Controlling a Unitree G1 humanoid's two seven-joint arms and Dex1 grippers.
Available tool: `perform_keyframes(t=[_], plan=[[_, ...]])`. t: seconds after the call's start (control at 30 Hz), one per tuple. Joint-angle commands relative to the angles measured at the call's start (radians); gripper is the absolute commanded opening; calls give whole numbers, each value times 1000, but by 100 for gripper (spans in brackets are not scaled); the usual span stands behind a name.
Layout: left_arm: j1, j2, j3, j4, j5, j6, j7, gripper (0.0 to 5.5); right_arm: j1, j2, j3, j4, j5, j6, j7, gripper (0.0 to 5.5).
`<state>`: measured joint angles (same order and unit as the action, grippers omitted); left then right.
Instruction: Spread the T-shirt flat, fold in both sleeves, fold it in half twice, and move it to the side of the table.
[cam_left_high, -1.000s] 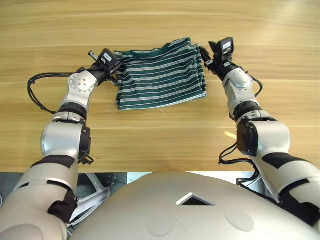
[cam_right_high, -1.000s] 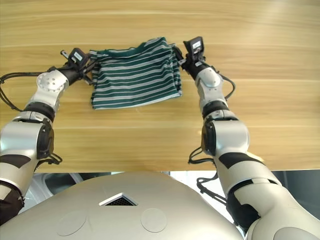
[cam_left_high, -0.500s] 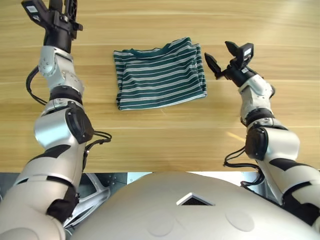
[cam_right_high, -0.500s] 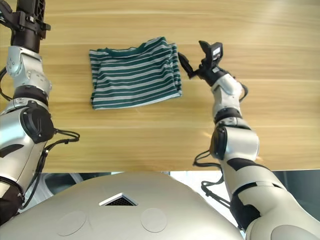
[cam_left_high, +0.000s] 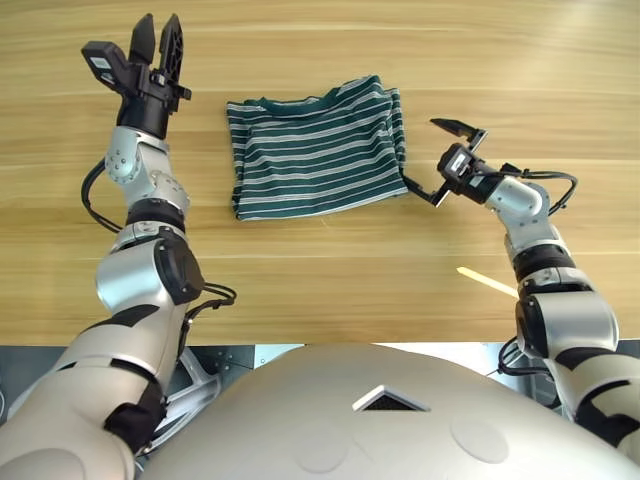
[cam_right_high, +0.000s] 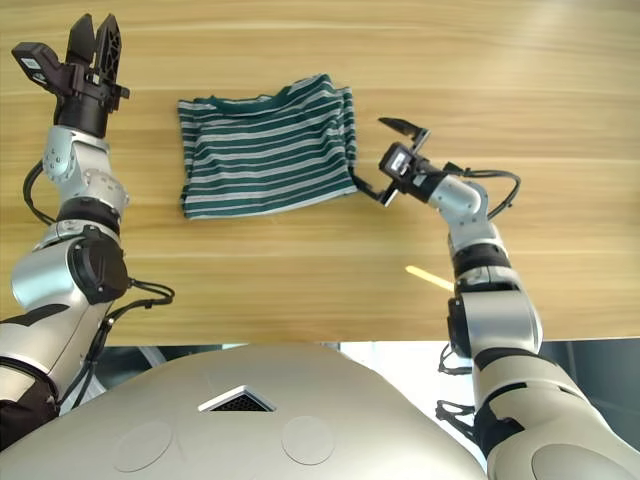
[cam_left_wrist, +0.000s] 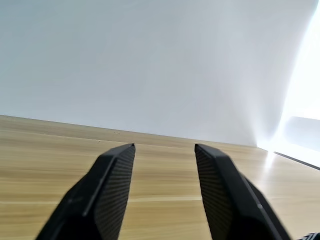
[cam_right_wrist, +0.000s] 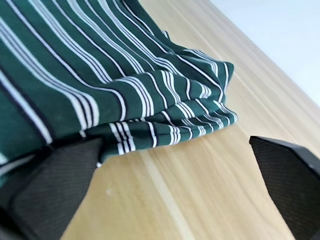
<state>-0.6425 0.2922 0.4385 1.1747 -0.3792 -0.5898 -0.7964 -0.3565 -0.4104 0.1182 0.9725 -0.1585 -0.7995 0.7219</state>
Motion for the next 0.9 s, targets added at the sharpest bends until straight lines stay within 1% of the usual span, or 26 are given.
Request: perform_keyframes(t=[0.03, 0.1, 0.17, 0.27, 0.37, 0.43, 0.5, 0.63, 0.73, 0.83, 0.9], plan=[[15, -4, -7, -1, 10, -13, 6, 222, 181, -48, 67, -257, 122, 47, 200, 537], [19, -6, -9, -1, 14, -16, 10, 222, 355, -151, 142, -550, 217, 105, 338, 537], [19, -4, -9, -2, 14, -17, 11, 222, 492, -255, 183, -811, 305, 154, 419, 537], [18, 0, -10, -2, 17, -17, 12, 222, 602, -349, 189, -1115, 452, 214, 457, 537], [13, 2, -14, 2, 22, -17, 15, 222, 650, -390, 196, -1286, 580, 245, 489, 537], [11, 4, -16, 4, 24, -17, 16, 222, 607, -370, 163, -1287, 620, 283, 467, 537], [8, 4, -19, 7, 27, -17, 20, 222, 498, -294, 141, -1225, 556, 344, 368, 537], [1, -1, -23, 9, 29, -18, 21, 222, 322, -131, 197, -1104, 327, 380, 215, 537], [4, -1, -24, 10, 28, -20, 22, 222, 189, -20, 238, -951, 146, 367, 95, 537], [6, -3, -24, 9, 28, -21, 21, 222, 100, 54, 265, -810, 40, 341, 8, 537], [8, -4, -24, 10, 28, -21, 21, 222, 51, 83, 274, -713, -32, 314, -59, 537]])
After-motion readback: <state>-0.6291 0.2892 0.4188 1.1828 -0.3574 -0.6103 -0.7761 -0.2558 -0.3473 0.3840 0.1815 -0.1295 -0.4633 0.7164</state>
